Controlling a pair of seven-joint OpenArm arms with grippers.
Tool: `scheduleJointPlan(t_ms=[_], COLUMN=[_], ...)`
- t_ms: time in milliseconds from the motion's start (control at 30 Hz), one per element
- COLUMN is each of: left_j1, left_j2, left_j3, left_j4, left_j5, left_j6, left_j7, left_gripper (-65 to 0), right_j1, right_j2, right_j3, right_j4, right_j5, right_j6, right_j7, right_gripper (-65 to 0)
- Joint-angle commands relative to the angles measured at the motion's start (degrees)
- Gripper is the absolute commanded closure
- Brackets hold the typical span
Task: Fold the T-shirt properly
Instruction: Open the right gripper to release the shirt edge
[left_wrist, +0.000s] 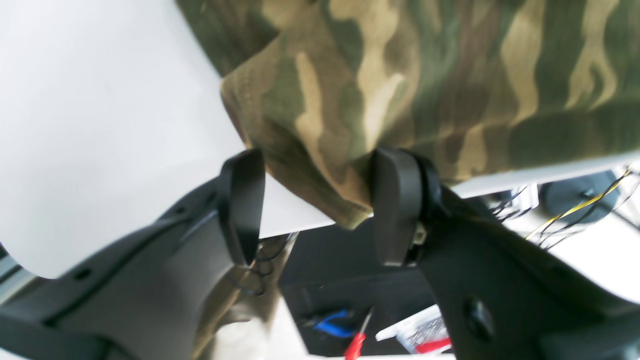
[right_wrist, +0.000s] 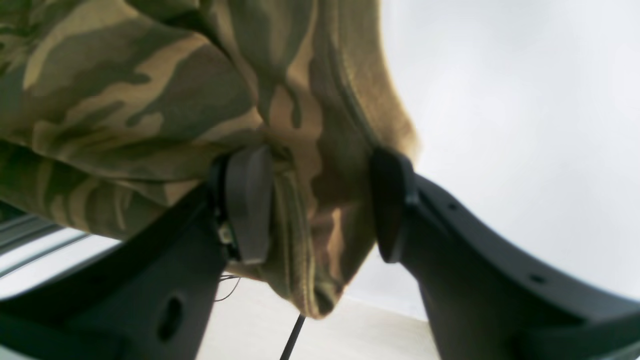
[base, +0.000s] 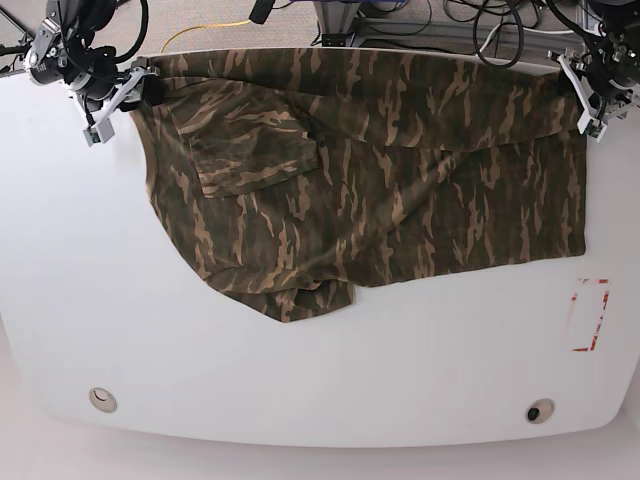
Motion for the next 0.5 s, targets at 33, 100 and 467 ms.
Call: scheduleJointPlan(t_ms=[33,100,467], left_j1=[0.18,0.18,0.53], left_j2=[-3.95,-5.18,-7.73], left_j3=[2.95,4.36,4.62], left_j4=[1.08,1.08,5.65], left_j5=[0.19,0.11,-0.25], left_j6=[0.14,0.14,0.14], left_j7=[-0.20,-0.20,-0.02], left_gripper=[-30.6,-30.6,-30.6], right_j1=[2.09,2.18,5.17], right_j2=[1.89,2.68,6.11], right_j3=[0.25,0.25,0.51], right_j4=[0.06,0.06,0.59], right_j5=[-7.87,-9.45,-9.37], right_j6=[-0.40,-0.40,-0.40], right_j7=[-1.14,-1.05,-1.58], right_gripper=[-25.7,-25.4,-26.2])
